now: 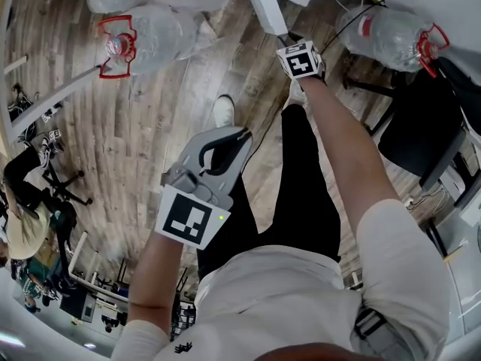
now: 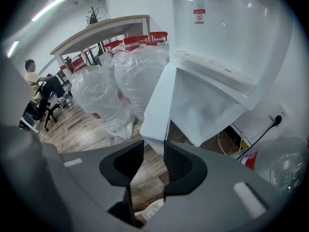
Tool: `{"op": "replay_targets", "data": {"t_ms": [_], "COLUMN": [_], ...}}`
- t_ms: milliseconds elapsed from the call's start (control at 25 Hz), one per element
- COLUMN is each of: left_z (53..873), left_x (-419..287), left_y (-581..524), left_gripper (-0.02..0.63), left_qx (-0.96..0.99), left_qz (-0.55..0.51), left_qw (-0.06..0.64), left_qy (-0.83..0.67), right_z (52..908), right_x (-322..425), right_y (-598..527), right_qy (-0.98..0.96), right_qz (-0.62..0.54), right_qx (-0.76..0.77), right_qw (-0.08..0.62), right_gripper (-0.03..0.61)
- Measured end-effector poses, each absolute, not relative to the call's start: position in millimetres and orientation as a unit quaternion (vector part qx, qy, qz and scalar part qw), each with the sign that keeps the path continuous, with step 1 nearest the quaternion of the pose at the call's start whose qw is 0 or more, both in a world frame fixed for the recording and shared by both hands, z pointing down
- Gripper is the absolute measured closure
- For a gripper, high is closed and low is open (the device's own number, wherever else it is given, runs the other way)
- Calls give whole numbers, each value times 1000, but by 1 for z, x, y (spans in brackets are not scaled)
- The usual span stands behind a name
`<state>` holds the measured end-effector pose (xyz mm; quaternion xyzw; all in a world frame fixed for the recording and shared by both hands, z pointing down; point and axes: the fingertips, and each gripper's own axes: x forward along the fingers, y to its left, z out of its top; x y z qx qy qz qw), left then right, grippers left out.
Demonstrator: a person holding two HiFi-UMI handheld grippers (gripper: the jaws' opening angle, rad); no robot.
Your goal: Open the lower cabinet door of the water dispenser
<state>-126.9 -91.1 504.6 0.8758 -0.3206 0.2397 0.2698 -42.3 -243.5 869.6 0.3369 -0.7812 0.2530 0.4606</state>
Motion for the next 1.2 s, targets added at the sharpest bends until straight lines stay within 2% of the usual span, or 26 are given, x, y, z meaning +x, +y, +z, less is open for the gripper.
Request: {"op": "replay_targets", "data": {"t_ms": [640,1200], "left_z": [505,511], "left_x": [-200,-258], "left_y": [-49,-29], "left_gripper": [552,552], "left_qx": [861,847], "left_qz": [212,191], "left_qw": [284,291], "left_qy": [-364,-401], "right_z": [869,872], "right_x": [-123,-184], "right_y": [-216,-219], "right_qy": [-785,-789], "right_qz": [251,234], "right_qx": [318,292], "right_qw": [469,487], "right_gripper": [471,517]}}
